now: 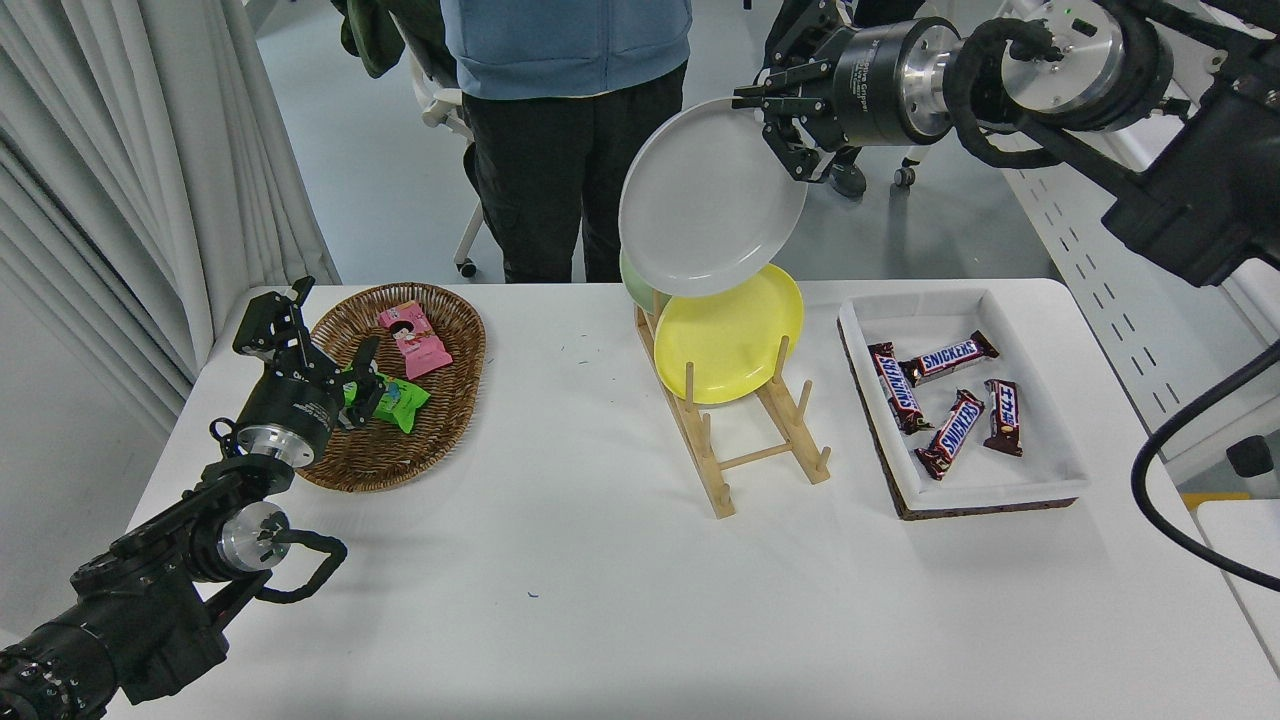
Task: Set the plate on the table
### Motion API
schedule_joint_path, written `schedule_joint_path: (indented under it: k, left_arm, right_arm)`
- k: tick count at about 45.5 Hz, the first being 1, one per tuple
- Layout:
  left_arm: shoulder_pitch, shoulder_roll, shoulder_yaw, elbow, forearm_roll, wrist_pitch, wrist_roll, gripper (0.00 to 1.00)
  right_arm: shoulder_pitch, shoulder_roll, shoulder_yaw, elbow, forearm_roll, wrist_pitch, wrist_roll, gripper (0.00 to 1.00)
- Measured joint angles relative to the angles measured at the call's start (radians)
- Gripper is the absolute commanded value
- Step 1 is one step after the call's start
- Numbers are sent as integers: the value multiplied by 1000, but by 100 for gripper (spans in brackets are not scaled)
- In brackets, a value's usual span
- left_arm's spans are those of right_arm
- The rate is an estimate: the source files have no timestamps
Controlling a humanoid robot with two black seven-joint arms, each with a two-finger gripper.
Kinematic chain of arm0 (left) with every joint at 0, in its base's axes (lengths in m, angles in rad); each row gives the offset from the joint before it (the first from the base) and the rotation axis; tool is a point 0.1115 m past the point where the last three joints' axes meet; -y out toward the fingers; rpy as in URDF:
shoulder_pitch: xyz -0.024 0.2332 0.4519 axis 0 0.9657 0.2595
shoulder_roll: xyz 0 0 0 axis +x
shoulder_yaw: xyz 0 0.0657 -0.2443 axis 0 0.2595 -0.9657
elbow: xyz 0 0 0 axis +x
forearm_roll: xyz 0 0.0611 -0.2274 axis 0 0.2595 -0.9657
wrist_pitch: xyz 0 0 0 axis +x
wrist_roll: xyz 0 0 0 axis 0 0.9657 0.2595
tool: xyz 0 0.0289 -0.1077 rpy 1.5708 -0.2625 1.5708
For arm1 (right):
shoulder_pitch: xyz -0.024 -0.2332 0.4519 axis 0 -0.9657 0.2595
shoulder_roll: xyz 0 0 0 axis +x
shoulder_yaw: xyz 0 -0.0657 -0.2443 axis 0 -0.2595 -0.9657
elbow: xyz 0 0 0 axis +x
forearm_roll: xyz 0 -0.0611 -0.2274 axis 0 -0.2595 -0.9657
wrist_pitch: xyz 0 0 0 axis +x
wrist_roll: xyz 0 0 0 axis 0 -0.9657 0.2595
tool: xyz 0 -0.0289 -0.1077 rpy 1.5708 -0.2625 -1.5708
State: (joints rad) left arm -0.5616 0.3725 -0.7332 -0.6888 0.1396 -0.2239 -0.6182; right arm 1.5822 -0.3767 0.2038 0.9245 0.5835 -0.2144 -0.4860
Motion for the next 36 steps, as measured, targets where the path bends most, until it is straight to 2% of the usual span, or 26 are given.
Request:
schedule_joint_path:
  k: [36]
  left_arm:
    - [0, 0, 0, 0, 0, 0, 0, 100]
  right_arm:
    - [-52, 128, 96, 43, 172, -105, 11, 0]
